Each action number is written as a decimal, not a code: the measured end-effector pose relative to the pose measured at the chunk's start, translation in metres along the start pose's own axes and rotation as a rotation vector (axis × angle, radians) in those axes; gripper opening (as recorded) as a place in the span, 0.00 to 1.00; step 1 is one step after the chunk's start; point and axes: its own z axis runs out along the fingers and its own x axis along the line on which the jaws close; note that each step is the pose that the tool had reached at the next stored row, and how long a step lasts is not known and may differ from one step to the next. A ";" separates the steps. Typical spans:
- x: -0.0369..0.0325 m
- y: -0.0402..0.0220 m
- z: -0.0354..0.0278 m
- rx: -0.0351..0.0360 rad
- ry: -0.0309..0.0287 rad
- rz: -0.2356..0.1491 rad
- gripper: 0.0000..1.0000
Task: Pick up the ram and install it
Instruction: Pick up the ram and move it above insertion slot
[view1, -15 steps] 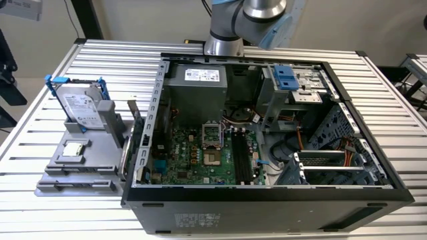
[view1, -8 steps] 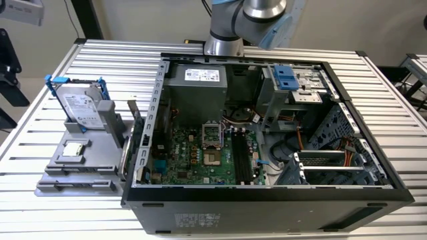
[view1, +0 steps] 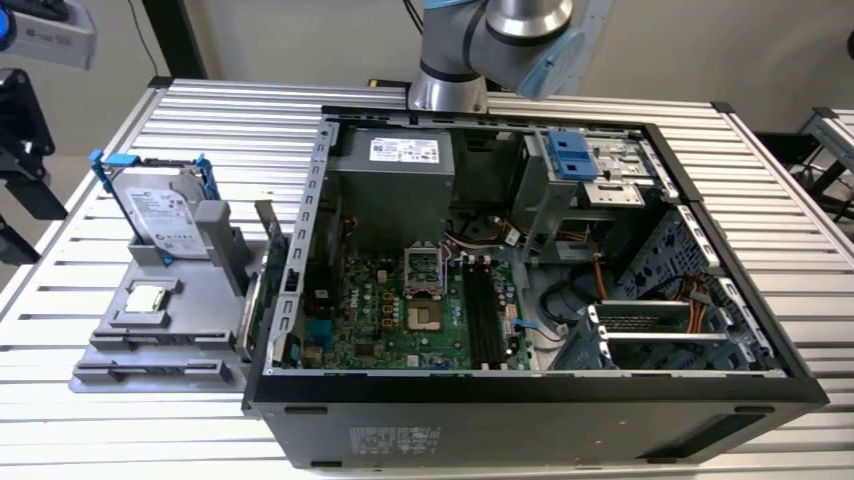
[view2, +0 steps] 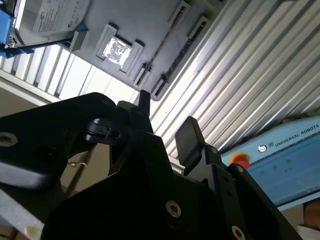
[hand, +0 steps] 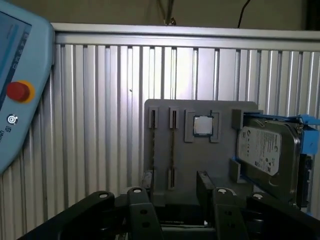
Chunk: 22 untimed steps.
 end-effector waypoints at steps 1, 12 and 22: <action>0.0000 0.0000 0.0009 0.0001 0.0000 0.001 1.00; -0.0002 -0.0002 0.0131 0.0009 0.0026 0.007 1.00; 0.0002 -0.0002 0.0245 -0.0031 0.0126 0.007 1.00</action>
